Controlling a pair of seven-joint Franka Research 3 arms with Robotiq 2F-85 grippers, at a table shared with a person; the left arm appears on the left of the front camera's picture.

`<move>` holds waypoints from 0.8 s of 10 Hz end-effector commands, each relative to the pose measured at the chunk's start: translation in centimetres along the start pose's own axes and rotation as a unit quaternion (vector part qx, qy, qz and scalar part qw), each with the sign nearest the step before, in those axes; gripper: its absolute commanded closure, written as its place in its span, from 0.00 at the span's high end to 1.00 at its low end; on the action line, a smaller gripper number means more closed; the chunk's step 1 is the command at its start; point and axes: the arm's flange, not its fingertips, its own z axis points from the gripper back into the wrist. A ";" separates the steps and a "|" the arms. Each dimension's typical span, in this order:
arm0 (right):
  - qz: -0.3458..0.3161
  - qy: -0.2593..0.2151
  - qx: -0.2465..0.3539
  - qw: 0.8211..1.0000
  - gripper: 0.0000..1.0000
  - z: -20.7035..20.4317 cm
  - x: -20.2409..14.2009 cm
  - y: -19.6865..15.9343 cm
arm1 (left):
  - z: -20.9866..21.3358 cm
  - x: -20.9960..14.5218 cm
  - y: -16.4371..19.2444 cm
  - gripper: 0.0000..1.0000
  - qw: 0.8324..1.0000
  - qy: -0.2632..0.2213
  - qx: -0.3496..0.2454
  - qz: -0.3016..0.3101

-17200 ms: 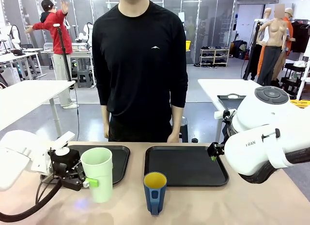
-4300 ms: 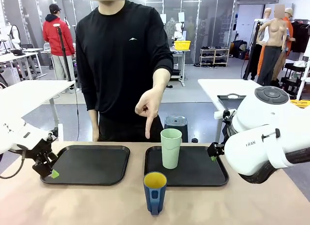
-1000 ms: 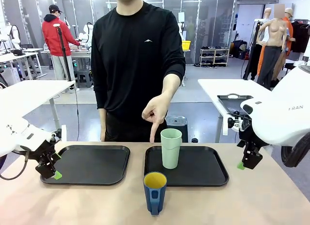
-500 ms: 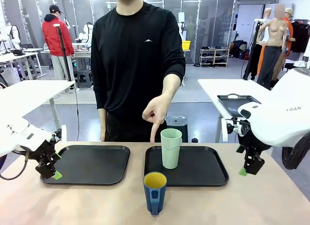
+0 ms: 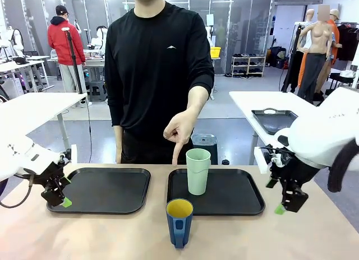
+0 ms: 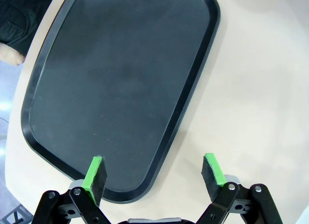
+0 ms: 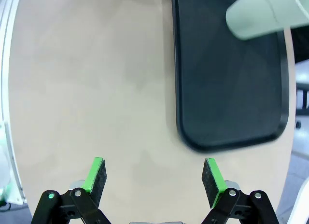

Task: Sort and store the cups by type.
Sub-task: Pick up the Handle plastic cup and place it into the empty Flat Tray.

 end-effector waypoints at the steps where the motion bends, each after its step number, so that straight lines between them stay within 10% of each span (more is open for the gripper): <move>1: 0.015 -0.128 -0.011 0.992 1.00 -3.5 -1.0 2.6 | -0.1 -0.1 0.0 1.00 1.000 0.007 0.009 0.001; 8: 0.004 -0.335 -0.006 0.942 1.00 -8.8 -0.1 2.7 | -0.1 -0.1 0.0 1.00 1.000 0.007 0.009 0.001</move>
